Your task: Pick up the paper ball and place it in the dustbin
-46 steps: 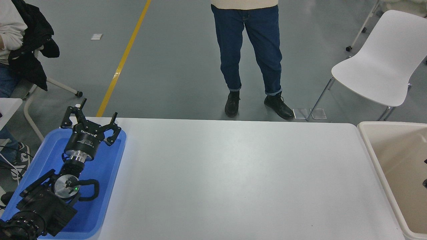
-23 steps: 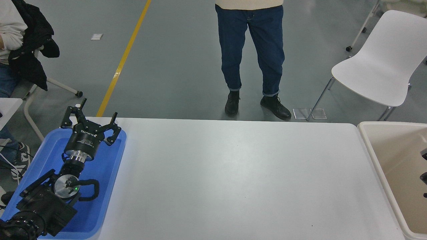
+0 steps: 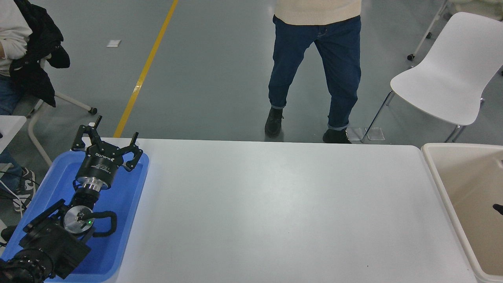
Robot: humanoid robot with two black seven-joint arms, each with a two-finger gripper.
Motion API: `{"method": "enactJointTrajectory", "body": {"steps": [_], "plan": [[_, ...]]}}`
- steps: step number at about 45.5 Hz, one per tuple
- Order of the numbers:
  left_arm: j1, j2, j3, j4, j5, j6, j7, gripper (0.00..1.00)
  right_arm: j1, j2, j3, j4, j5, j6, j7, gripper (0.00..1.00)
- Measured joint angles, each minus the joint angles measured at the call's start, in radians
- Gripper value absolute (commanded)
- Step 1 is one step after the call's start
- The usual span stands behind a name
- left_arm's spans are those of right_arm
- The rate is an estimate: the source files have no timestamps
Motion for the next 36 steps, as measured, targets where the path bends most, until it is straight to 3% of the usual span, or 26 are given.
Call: {"method": "enactJointTrajectory", "body": {"steps": [4, 7, 11, 18, 23, 36], "plan": [[0.000, 0.000, 0.000, 0.000, 0.000, 0.000, 0.000, 1.00, -0.022, -0.001, 0.117, 0.077, 0.002, 0.001, 0.022, 1.00], [0.000, 0.000, 0.000, 0.000, -0.001, 0.000, 0.000, 1.00, -0.039, 0.009, 0.191, 0.136, 0.003, 0.001, 0.066, 1.00], [0.000, 0.000, 0.000, 0.000, -0.001, 0.000, 0.000, 1.00, -0.061, 0.030, 0.258, 0.202, 0.005, 0.002, 0.161, 1.00], [0.000, -0.001, 0.000, -0.001, 0.000, 0.000, 0.000, 1.00, -0.108, 0.100, 0.327, 0.275, 0.043, 0.043, 0.381, 1.00], [0.000, -0.001, 0.000, -0.001, 0.000, 0.000, 0.000, 1.00, -0.139, 0.147, 0.351, 0.303, 0.065, 0.116, 0.482, 1.00], [0.000, -0.002, 0.000, -0.001, 0.000, -0.001, 0.000, 1.00, -0.181, 0.266, 0.389, 0.335, 0.100, 0.244, 0.662, 1.00]]}}
